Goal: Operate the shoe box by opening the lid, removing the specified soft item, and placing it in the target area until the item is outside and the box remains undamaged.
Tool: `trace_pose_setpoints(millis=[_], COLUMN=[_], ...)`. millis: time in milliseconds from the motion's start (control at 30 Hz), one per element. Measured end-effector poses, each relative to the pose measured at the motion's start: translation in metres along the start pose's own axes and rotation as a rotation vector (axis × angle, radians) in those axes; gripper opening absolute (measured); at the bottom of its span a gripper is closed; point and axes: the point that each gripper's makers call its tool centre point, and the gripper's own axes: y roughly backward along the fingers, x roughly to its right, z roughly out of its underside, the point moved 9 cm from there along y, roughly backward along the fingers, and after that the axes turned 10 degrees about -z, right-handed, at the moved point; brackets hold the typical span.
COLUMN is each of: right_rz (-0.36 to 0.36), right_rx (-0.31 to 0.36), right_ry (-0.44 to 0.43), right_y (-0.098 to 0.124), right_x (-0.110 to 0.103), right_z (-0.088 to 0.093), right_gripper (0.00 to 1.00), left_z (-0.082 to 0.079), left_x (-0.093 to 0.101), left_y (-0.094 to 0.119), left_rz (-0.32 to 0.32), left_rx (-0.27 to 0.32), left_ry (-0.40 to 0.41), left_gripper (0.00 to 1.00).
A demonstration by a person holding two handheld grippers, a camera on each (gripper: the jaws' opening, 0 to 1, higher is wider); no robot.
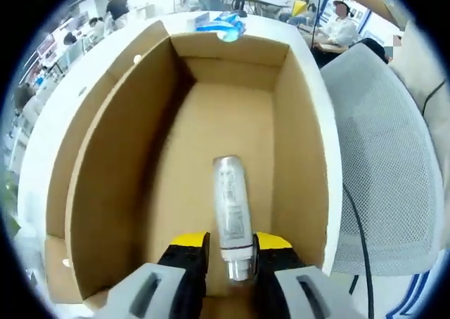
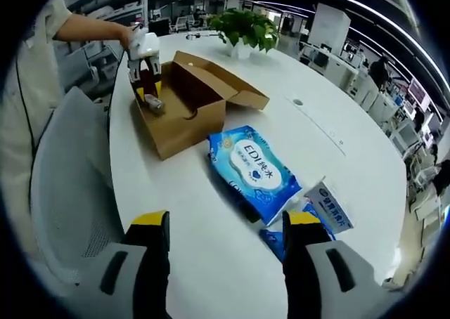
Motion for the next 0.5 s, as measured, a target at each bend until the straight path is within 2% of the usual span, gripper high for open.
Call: trace_pose_setpoints(millis=[67, 133, 333, 500], right_rz=[-0.003, -0.005, -0.011, -0.02], right_rx=[0.003, 0.008, 0.021, 0.026], right_ry=[0.008, 0.014, 0.017, 0.024], right_y=[-0.001, -0.002, -0.003, -0.006], right_x=[-0.002, -0.003, -0.008, -0.013], right_z=[-0.003, -0.005, -0.009, -0.012], right_gripper=[0.6, 0.59, 0.56, 0.56], left_z=[0.003, 0.003, 0.001, -0.004], left_x=[0.0, 0.0, -0.002, -0.003], left_y=[-0.003, -0.004, -0.002, 0.002], left_rz=[-0.017, -0.022, -0.039, -0.06], left_rx=[-0.032, -0.031, -0.015, 0.028], left_ry=[-0.021, -0.013, -0.003, 0.023], left_gripper=[0.2, 0.2, 0.19, 0.19])
